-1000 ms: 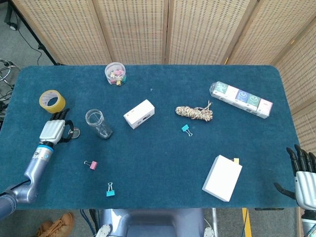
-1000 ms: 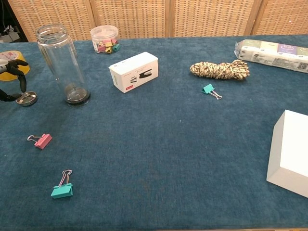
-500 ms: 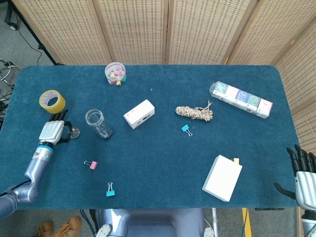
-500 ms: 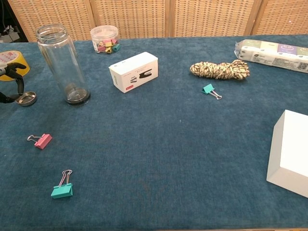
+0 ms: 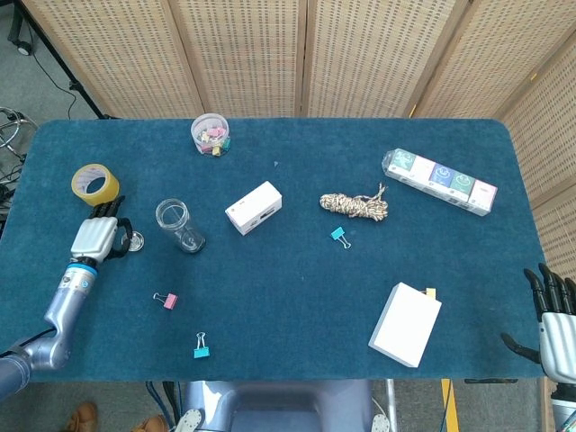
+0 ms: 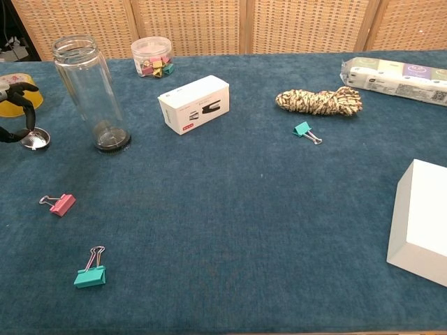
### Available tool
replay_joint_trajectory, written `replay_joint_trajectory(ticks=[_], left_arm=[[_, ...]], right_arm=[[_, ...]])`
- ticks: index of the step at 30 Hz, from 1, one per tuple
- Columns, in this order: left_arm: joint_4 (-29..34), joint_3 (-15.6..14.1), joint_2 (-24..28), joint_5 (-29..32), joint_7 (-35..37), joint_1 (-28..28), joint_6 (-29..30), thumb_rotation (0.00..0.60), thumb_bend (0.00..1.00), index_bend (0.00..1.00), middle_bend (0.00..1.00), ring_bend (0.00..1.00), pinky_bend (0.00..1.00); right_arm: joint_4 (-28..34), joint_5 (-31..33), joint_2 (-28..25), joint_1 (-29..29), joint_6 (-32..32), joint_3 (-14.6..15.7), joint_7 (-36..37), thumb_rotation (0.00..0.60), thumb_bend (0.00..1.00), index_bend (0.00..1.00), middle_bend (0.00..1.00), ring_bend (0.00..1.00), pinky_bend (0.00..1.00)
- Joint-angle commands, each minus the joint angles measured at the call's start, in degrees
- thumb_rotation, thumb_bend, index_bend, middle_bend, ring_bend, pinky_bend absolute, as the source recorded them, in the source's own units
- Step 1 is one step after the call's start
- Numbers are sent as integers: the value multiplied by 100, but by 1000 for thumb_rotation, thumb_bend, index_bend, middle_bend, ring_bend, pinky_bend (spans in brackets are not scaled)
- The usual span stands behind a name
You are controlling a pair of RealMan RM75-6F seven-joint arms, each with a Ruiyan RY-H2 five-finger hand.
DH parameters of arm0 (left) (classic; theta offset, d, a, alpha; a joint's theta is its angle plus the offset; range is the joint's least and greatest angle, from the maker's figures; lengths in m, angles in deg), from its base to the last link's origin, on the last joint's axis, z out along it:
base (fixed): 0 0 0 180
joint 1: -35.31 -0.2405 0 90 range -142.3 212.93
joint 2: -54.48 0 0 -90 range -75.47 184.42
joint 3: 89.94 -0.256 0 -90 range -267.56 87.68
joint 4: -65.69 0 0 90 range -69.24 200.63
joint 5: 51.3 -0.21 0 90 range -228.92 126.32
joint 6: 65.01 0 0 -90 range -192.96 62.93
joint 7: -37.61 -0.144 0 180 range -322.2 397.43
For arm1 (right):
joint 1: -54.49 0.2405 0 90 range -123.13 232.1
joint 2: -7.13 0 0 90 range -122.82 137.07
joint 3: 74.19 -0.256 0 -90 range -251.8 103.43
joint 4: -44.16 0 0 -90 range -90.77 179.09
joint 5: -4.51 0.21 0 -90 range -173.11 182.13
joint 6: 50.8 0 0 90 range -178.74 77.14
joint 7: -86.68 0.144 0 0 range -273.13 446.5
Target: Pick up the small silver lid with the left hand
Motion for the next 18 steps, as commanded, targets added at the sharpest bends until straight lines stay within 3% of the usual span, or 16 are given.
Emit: replay_joint_trajectory(ticks=[1, 7, 18], left_arm=[[189, 42, 139, -33, 19, -31, 134, 600, 481, 616, 0, 0, 0], [998, 163, 702, -191, 105, -166, 628, 600, 481, 616, 0, 0, 0], [3053, 429, 2260, -587, 511, -476, 1413, 600, 484, 619, 0, 0, 0]], right_arm=[[2, -3, -1, -1, 3, 1, 2, 600, 0, 0, 0, 0, 0], [20, -25, -14, -10, 24, 6, 20, 600, 0, 0, 0, 0, 0], [41, -43, -37, -22, 57, 0, 90, 600, 0, 0, 0, 0, 0]])
